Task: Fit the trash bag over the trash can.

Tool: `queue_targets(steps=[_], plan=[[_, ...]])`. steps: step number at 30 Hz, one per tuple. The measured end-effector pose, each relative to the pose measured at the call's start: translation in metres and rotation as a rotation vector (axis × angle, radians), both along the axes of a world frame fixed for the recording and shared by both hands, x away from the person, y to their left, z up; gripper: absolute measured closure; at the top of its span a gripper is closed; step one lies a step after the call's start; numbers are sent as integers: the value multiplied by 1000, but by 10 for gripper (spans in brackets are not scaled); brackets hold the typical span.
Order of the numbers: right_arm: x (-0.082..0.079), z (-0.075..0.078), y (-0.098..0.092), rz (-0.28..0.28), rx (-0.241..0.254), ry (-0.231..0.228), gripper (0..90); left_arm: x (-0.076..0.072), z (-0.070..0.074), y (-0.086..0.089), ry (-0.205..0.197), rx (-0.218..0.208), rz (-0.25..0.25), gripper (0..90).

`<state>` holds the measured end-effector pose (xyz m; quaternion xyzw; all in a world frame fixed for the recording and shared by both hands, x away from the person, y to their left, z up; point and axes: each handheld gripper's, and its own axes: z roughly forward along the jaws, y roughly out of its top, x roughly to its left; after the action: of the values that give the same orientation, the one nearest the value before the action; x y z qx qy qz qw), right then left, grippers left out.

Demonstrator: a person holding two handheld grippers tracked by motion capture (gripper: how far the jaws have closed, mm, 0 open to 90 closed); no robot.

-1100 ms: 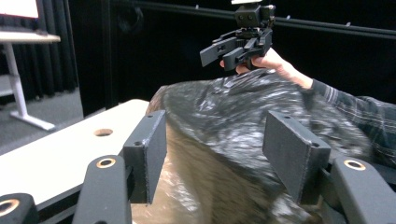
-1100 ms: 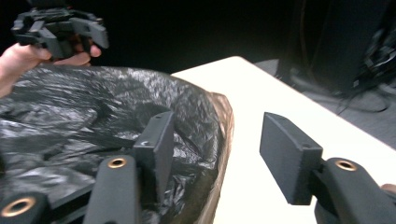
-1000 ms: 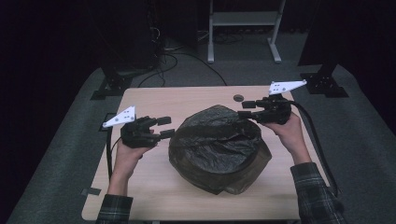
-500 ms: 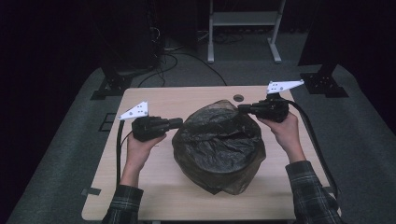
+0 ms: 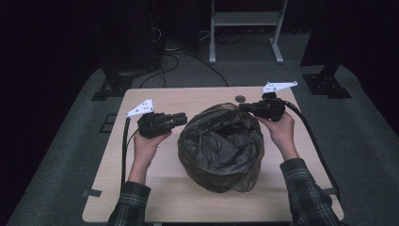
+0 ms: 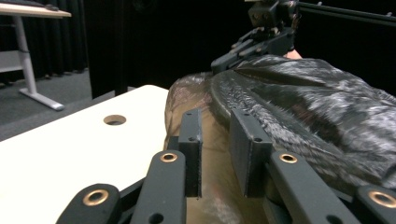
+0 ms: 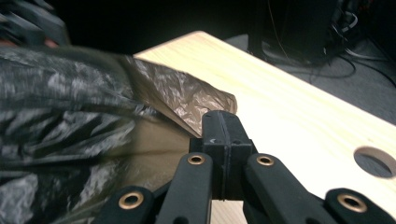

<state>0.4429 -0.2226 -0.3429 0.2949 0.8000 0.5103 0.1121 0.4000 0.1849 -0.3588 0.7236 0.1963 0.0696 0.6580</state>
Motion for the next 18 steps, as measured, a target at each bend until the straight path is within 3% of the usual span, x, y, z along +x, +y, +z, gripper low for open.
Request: queue_targets(steps=[4,7,13,18], plan=[[3,-10,1,-16,-15,17,900,-3,3,3,1,-8,-4,613],[6,-28,1,-41,-43,50,900,-10,4,4,-17,2,-3,573],[10,-55,0,-65,-60,99,900,-18,3,7,-33,4,-11,533],[12,-69,-2,-76,-69,121,900,-27,1,12,-51,9,-11,515]])
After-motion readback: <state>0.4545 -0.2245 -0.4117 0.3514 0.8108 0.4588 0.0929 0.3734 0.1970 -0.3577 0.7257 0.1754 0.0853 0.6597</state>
